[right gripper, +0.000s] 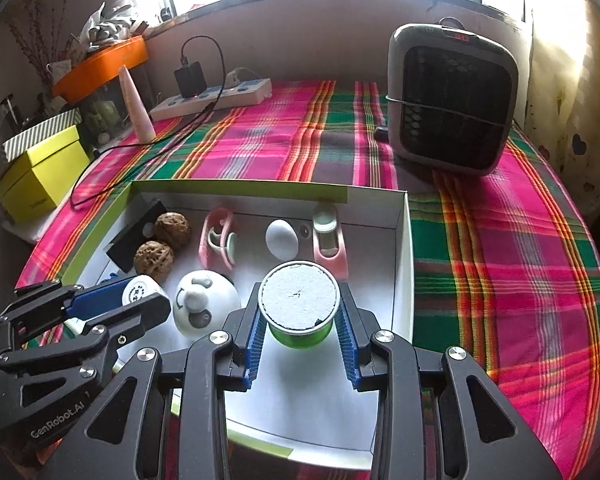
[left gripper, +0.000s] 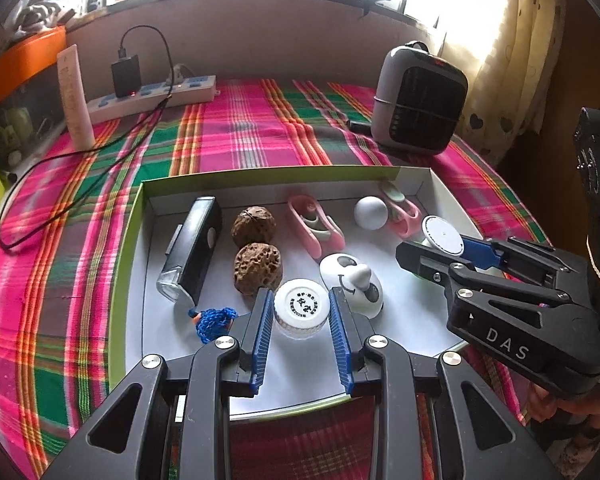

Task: Organize objects
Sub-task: 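Open the left tool on the white container while the right tool releases the green one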

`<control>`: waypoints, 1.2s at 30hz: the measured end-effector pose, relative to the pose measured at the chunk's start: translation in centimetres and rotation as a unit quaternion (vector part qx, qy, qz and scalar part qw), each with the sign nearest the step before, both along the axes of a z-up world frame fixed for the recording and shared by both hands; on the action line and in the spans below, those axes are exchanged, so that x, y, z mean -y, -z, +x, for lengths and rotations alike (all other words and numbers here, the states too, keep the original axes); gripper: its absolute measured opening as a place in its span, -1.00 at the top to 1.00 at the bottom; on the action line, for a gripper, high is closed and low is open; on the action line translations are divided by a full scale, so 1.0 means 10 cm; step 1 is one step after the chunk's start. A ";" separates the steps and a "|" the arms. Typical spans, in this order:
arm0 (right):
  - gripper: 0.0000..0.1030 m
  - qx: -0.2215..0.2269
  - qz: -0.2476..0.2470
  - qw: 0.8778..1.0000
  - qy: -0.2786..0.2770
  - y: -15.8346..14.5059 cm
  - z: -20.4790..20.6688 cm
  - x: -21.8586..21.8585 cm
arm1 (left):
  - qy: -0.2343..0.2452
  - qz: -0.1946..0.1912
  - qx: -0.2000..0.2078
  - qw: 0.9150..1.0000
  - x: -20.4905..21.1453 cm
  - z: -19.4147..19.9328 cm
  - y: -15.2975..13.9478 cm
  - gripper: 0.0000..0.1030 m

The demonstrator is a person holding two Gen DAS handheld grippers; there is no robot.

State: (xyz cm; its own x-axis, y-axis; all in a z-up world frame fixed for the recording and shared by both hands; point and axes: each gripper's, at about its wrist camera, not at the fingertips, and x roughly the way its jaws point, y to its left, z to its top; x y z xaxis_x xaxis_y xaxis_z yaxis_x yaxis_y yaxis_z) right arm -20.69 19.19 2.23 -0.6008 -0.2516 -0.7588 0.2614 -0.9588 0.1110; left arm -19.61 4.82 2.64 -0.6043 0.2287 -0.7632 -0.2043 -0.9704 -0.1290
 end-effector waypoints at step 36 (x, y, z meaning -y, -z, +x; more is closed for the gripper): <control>0.33 -0.011 0.009 1.000 -0.018 0.01 -0.02 0.08 | 0.004 -0.006 0.008 1.000 -0.03 -0.03 0.07 0.49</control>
